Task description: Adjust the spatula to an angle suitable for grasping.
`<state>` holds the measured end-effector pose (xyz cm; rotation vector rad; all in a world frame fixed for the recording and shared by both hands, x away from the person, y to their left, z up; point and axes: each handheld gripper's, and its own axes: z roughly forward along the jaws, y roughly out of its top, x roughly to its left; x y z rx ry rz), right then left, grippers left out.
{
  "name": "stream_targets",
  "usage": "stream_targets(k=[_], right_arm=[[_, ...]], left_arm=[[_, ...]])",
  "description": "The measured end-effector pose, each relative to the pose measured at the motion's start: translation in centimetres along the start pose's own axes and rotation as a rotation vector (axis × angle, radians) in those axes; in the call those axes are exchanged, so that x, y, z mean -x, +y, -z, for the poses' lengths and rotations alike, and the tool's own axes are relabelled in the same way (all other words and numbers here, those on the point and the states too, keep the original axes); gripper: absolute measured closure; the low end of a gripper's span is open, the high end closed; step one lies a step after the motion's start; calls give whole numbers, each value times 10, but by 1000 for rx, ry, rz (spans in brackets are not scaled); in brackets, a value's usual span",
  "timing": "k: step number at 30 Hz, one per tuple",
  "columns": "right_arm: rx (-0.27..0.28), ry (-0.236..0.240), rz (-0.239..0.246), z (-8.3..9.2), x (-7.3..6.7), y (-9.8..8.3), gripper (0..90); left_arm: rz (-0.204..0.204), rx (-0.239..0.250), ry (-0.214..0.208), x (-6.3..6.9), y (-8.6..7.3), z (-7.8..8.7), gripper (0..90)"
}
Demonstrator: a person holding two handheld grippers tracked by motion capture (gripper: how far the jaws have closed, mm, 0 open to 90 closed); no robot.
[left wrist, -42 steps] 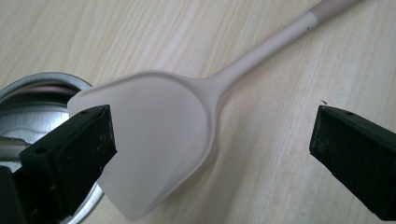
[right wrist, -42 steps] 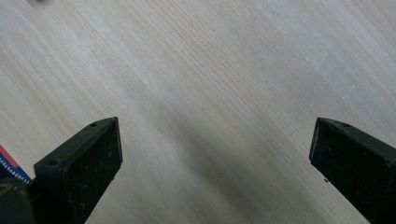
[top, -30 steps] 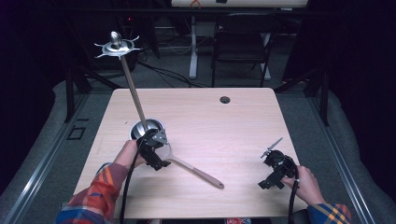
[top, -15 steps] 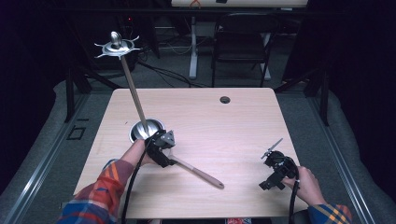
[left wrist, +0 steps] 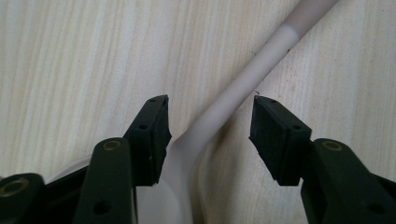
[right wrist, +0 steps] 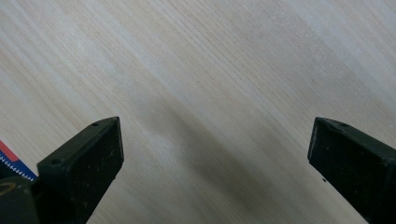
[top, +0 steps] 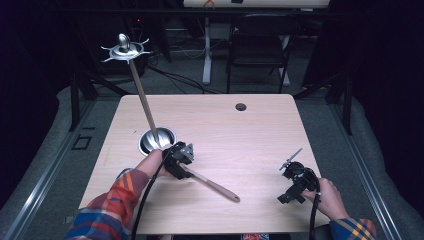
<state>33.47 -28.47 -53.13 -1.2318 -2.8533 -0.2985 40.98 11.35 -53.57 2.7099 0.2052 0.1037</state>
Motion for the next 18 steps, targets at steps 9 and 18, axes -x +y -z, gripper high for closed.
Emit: stream_targets(k=[9,18], right_arm=[[-8,7,3,-1,0,0,39],[-11,-2,4,-1,-1,-1,39]], left_arm=[[-6,-23,-9,-1,-1,-7,505],[23,-12,-22,-3,-5,-8,540]])
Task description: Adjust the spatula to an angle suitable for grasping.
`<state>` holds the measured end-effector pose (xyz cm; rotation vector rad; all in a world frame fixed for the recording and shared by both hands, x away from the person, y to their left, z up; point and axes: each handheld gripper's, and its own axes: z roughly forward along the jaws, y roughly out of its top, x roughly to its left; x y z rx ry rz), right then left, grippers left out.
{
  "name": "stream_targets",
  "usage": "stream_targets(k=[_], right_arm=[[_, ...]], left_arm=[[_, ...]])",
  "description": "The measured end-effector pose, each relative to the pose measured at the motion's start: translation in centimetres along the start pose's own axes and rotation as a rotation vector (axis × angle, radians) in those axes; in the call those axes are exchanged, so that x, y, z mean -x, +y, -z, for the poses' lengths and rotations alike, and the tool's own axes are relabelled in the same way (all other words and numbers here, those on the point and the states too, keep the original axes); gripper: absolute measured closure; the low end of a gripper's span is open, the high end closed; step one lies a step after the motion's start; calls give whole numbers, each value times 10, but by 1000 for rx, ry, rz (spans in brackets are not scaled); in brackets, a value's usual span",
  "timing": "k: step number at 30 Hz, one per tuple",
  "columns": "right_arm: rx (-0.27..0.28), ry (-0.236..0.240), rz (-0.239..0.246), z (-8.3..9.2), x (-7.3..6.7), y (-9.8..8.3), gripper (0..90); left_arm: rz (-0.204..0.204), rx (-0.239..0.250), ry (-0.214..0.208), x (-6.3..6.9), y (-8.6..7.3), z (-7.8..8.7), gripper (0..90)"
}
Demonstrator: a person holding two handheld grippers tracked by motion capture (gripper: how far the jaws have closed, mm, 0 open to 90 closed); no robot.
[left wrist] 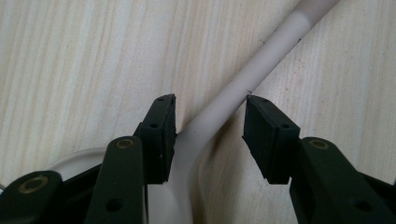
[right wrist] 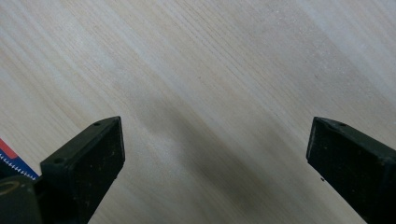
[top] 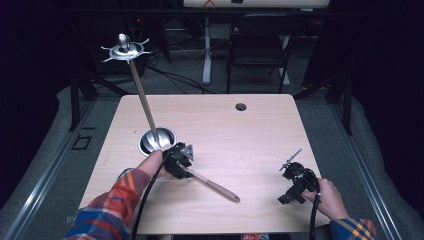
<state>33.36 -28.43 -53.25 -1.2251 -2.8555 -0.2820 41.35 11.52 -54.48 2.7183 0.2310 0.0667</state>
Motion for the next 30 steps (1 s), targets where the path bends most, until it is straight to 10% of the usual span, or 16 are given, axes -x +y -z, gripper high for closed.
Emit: stream_targets(k=[30], right_arm=[[21,-9,-18,-1,-2,-2,44]], left_arm=[[13,-46,-21,-1,-5,2,563]])
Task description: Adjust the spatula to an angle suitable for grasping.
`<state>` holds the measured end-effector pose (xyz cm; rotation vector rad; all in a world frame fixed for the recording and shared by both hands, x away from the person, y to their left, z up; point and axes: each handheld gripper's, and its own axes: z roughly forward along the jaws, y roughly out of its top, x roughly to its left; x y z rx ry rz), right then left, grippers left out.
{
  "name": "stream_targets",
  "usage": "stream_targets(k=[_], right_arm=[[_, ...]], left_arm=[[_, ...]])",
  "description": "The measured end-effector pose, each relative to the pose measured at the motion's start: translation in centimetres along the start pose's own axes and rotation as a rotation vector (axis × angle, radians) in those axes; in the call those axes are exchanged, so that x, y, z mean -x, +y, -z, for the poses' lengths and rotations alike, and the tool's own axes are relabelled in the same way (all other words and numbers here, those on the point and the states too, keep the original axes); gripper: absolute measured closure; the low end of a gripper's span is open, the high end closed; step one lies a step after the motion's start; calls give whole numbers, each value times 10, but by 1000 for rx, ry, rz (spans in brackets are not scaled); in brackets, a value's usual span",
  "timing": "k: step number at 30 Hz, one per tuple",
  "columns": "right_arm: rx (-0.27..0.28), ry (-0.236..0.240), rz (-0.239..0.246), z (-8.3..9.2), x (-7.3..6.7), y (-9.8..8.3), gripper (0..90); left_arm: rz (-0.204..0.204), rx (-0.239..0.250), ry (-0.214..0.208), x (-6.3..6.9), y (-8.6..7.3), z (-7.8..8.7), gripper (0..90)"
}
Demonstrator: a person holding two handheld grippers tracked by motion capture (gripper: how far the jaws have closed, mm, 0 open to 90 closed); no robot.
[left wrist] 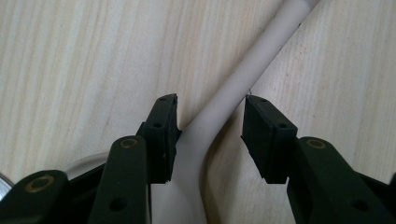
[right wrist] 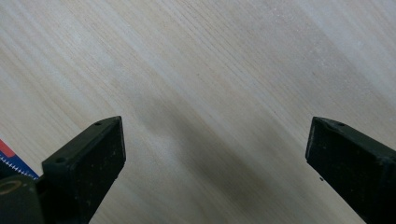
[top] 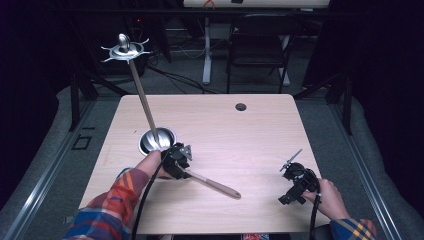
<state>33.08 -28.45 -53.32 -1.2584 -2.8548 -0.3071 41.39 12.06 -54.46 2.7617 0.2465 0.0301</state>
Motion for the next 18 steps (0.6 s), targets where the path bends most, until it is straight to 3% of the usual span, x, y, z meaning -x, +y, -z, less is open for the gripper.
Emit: stream_targets(k=[7,9,18], right_arm=[[-27,2,9,-2,0,0,44],[1,10,-11,-3,-1,-1,44],[-6,-13,5,-1,-1,0,45]], left_arm=[[-31,-38,-18,3,-3,3,610],[-30,-43,-25,3,-4,4,630],[-39,-57,-26,3,-12,9,706]])
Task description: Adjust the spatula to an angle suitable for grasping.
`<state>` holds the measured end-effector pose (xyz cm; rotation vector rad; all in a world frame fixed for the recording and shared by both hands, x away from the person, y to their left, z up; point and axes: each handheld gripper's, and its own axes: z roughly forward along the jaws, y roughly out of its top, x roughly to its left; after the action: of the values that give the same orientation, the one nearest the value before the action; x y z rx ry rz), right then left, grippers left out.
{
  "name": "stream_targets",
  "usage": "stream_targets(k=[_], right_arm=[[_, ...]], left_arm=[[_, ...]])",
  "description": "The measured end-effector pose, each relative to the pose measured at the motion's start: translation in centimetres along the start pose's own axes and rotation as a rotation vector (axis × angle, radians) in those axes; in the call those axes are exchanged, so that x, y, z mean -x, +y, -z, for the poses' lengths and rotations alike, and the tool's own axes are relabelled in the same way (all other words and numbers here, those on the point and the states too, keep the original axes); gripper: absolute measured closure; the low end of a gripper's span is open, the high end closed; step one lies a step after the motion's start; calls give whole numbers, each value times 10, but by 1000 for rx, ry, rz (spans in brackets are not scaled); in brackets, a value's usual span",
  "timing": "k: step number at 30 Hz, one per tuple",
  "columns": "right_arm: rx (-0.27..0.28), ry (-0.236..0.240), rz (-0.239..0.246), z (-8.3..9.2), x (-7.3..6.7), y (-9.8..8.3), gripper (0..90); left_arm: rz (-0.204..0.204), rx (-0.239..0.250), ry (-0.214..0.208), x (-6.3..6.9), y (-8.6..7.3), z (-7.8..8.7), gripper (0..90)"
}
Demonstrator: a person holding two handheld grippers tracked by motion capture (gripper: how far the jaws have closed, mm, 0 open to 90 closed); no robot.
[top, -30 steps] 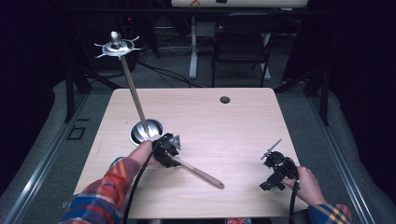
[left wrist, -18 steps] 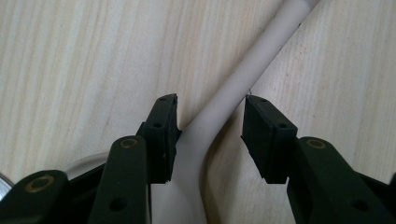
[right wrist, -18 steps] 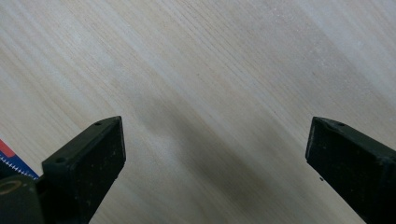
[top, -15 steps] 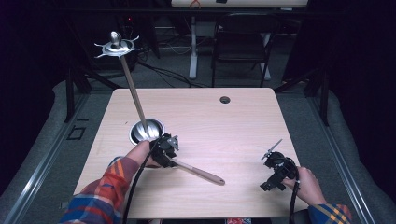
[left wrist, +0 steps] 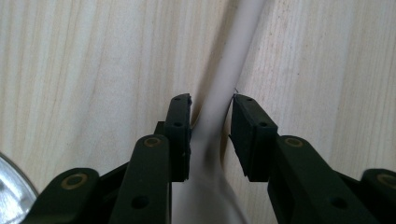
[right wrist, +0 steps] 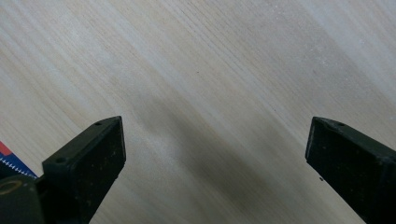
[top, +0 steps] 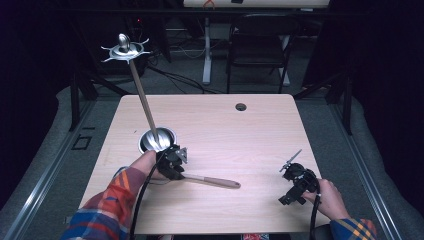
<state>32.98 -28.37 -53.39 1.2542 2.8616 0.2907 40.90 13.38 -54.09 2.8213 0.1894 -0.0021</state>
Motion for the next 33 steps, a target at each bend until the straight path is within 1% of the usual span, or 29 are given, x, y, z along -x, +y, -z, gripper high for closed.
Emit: stream_targets(k=[2,4,5,7,9,11,12,13,14,15,16,17,18,20,21,23,25,26,27,28,32,33], right_arm=[[4,8,-2,0,0,0,45],[4,3,-4,0,0,0,46],[-9,-4,2,1,0,0,46],[-2,2,-2,0,0,0,45],[-3,3,-1,0,0,0,46],[-16,0,7,0,1,1,46],[-27,6,16,0,2,1,46],[-6,14,-3,-1,1,0,46],[-3,15,-6,-2,0,0,46],[-6,15,-3,-1,1,0,46],[-6,15,-3,-1,1,0,46],[-7,15,-3,-1,1,0,46],[-14,14,2,-1,1,0,46],[-32,10,14,1,2,1,46],[-5,19,-10,-1,0,0,46],[-5,20,-10,-1,0,0,46],[-34,10,16,1,2,1,46],[-40,10,22,1,2,1,46],[-39,10,20,1,2,1,46],[1,20,-12,-2,0,-1,46],[-2,20,-12,-2,0,-1,46],[-6,20,-9,-2,0,-1,46]], left_arm=[[-3,-10,0,1,-1,1,716],[-7,-11,2,2,-4,2,732],[-8,-13,2,3,-5,2,738],[-14,-19,-3,4,-7,3,748],[-8,-22,-13,5,-9,4,749],[-8,-29,-17,6,-11,5,749],[-6,-29,-15,6,-12,5,749],[-7,-33,-12,7,-13,5,749],[-5,-37,-8,7,-13,6,749],[-4,-35,9,9,-15,6,749],[-4,-35,9,9,-15,6,749],[7,-32,13,10,-16,7,749],[6,-32,21,10,-17,7,749],[17,-25,18,11,-19,7,749],[24,-24,24,11,-21,8,749],[21,-30,24,11,-22,9,750],[33,-29,26,12,-24,9,749],[42,-25,30,12,-26,9,750],[45,-28,29,12,-27,10,750],[55,-27,32,12,-28,10,749],[97,-21,45,13,-32,11,749],[133,-17,55,13,-33,11,749]])
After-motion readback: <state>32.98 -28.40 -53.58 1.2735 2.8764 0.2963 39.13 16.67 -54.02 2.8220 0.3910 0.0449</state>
